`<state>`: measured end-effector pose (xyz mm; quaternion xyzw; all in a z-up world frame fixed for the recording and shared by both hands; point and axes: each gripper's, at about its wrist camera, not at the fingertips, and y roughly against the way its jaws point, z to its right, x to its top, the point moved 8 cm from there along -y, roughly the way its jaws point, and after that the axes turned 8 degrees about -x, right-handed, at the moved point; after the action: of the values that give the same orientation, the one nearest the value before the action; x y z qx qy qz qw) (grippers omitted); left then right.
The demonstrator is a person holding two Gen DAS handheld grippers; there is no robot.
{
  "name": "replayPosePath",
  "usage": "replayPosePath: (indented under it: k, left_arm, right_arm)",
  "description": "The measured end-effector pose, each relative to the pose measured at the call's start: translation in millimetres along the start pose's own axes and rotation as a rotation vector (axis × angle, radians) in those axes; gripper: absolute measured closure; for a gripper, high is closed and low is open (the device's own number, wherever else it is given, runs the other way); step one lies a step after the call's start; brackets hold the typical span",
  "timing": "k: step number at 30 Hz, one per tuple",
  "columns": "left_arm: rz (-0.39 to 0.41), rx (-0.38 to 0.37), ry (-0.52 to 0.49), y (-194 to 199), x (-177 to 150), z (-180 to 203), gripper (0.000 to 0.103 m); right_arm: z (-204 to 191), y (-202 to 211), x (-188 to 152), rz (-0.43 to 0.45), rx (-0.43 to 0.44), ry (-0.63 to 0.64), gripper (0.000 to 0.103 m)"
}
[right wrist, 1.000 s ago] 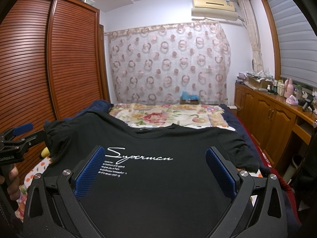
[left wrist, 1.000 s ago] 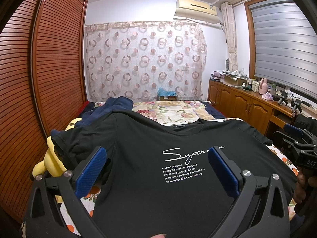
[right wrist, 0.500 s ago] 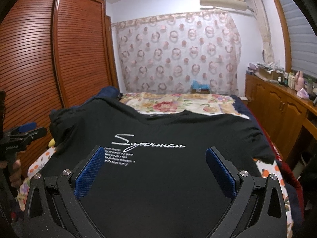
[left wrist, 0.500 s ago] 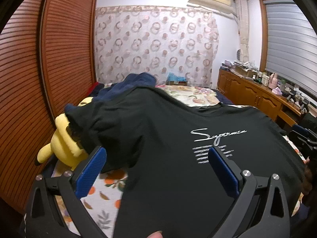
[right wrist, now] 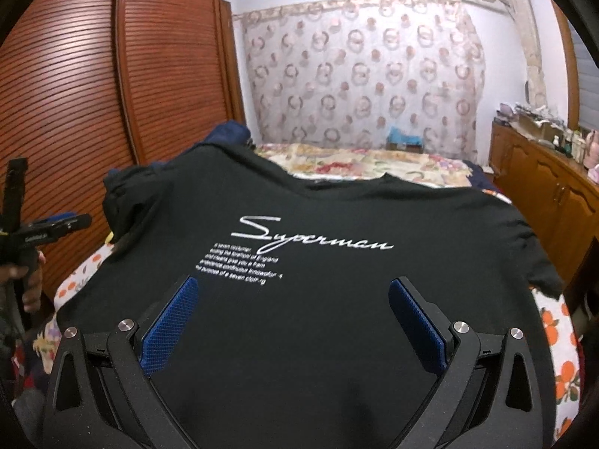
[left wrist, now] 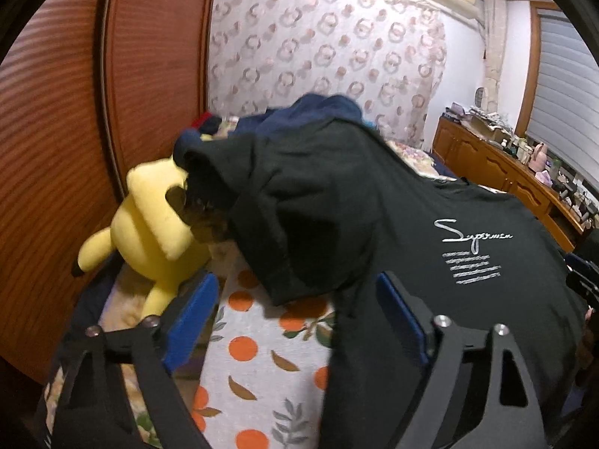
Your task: Fold small clothes
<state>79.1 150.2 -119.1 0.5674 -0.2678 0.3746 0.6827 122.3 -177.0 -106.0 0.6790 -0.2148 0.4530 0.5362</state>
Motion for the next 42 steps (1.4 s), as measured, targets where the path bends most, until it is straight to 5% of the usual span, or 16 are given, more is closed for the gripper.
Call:
replayPosePath:
  k: [10, 17, 20, 24, 32, 42]
  left_arm:
    - [-0.088, -0.054, 0.050, -35.1, -0.7, -20.7, 0.046]
    - [-0.118, -0.061, 0.065, -45.7, -1.0, -30.6, 0.052]
    - [-0.112, -0.088, 0.061, -44.3, 0.0, -29.3, 0.081]
    - [-0.081, -0.116, 0.046, -35.2, 4.3, -23.6, 0.102]
    - [0.017, -0.129, -0.011, -2.3, 30.6, 0.1, 0.103]
    - [0.063, -0.227, -0.177, -13.3, 94.4, 88.7, 0.103]
  right_arm:
    - [-14.0, -18.2, 0.4, -0.053, 0.039, 0.061, 0.000]
    - [-25.6, -22.2, 1.7, -0.057, 0.065, 0.097, 0.000]
    - [-27.5, -22.4, -0.1, -0.061, 0.072, 0.100, 0.000]
    - [-24.2, -21.9, -1.3, -0.063, 0.072, 0.090, 0.000]
    - [-20.7, -19.9, -1.1, -0.053, 0.068, 0.075, 0.000]
    - [3.6, -10.1, 0.6, -0.036, 0.031, 0.034, 0.000]
